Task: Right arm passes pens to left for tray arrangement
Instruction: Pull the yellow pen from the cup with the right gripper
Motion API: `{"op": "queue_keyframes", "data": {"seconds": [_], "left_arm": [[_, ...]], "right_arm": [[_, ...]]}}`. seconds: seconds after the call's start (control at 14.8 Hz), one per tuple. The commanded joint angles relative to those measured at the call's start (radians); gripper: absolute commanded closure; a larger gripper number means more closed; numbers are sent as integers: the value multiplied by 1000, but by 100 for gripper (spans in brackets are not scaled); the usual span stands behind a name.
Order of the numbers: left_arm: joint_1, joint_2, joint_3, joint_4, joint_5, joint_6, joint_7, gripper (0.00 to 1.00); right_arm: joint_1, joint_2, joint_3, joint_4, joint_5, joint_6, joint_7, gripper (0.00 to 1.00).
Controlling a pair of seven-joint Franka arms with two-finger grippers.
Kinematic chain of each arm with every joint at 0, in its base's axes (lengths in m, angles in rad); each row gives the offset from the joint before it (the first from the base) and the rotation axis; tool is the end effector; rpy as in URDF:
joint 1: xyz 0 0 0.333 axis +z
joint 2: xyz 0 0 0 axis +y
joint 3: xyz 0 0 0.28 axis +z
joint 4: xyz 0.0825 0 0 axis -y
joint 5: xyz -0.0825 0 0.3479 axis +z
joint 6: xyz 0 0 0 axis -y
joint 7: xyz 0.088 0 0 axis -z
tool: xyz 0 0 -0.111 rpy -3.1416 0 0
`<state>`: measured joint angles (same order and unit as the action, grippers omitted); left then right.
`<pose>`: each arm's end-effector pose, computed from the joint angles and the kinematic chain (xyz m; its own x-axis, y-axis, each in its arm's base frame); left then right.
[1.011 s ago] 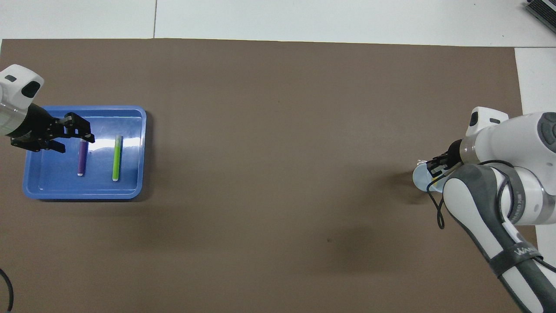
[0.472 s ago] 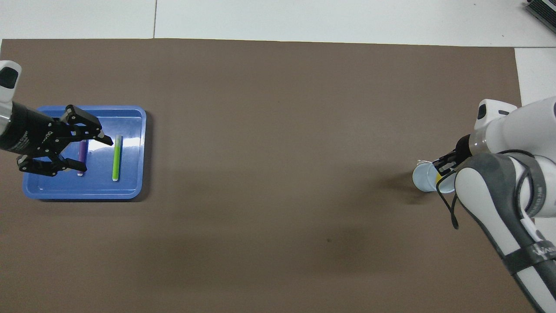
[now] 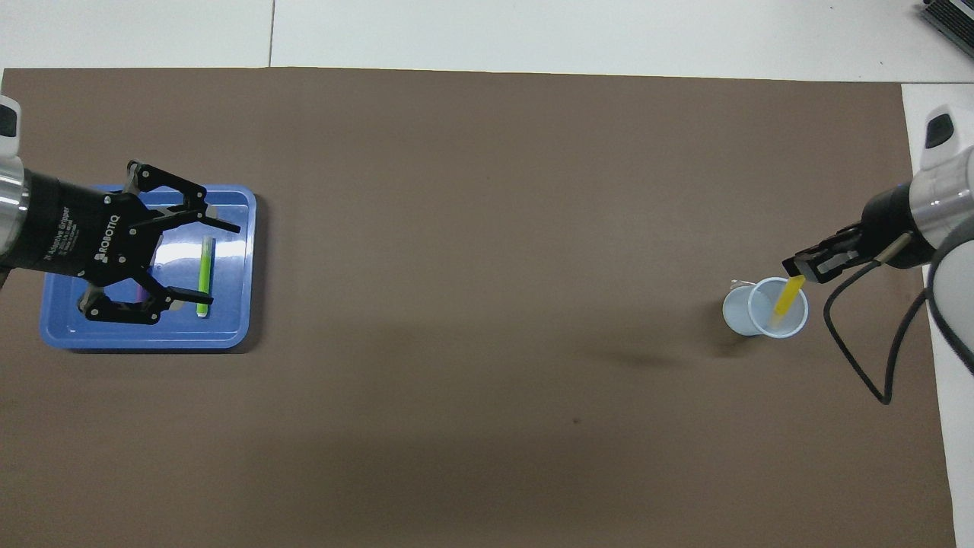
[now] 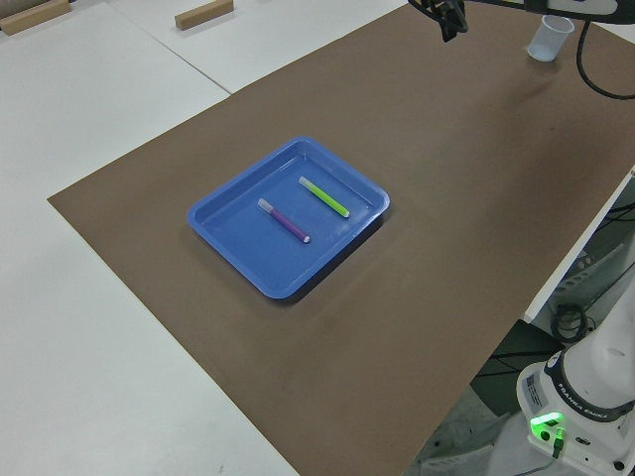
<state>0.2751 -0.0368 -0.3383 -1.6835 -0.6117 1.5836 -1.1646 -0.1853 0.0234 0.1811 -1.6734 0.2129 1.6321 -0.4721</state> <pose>0.5030 -0.0979 0.5734 0.4004 0.7379 -0.5433 0.9123 -0.3769 0.1604 0.5255 0.0192 0.5353 0.9025 0.4290 0.0387 0.4264 -0.8773 -0.2202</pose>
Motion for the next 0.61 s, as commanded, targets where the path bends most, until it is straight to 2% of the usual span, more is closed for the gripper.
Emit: {"op": "queue_keyframes", "data": {"seconds": [0.0, 0.2, 0.34, 0.54], "left_arm": [[-23, -34, 7, -15, -62, 67, -214, 18], [-62, -38, 4, -21, -71, 151, -404, 18], [-89, -38, 4, -27, -74, 218, -522, 18], [-108, -49, 1, -56, -124, 265, -550, 17]], "right_arm": [[7, 0, 6, 24, 196, 3, 196, 100], [76, 0, 6, 20, 359, 122, 470, 100], [154, -2, 6, 6, 378, 240, 597, 100], [240, -3, 6, -32, 449, 470, 730, 100]]}}
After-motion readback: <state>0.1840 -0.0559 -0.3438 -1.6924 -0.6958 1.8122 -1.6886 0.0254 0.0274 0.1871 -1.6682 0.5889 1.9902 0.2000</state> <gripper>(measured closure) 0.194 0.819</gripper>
